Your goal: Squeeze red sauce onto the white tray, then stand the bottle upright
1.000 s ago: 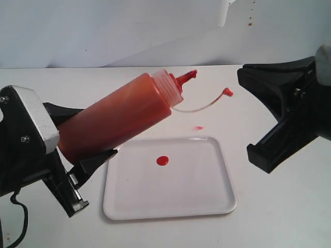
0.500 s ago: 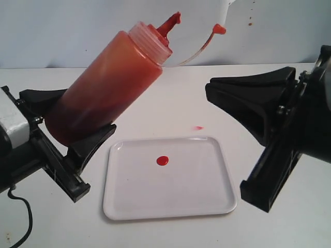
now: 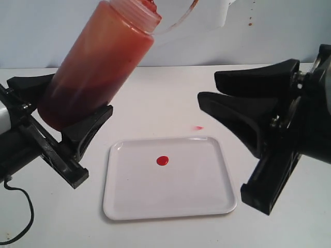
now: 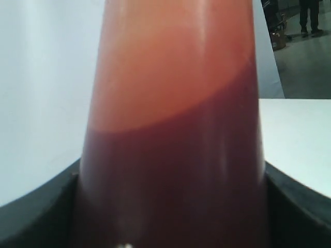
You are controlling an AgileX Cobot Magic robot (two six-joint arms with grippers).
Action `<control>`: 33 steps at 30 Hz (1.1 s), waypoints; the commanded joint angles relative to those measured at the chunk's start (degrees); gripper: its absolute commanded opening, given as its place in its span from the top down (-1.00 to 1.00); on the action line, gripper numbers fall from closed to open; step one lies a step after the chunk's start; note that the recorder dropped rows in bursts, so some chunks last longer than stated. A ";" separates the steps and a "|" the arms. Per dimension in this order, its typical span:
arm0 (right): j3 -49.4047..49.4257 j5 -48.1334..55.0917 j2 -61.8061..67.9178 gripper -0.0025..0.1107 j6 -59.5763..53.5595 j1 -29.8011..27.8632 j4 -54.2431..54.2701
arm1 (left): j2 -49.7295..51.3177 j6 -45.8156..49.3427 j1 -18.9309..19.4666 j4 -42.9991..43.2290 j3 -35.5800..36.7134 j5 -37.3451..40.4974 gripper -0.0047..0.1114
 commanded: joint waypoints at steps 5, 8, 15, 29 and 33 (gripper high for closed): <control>0.24 -2.90 -0.24 -0.90 -2.51 0.12 -0.16 | -0.77 -5.18 -0.32 0.60 -0.26 -8.30 0.92; 0.24 -3.45 0.05 -0.90 1.76 0.12 -0.16 | -0.77 -5.62 -0.32 2.59 -0.26 -8.44 0.92; 0.24 5.21 5.04 -0.90 10.16 0.12 -0.16 | -0.77 -10.55 -0.32 7.52 -0.26 -9.31 0.92; -10.78 18.41 15.89 -0.84 5.69 0.12 -0.16 | -0.77 -16.27 -0.32 16.99 -0.26 -12.92 0.92; -14.71 18.81 19.22 -0.77 5.69 0.12 -0.16 | -0.77 -16.62 -0.32 16.98 -0.26 -12.65 0.92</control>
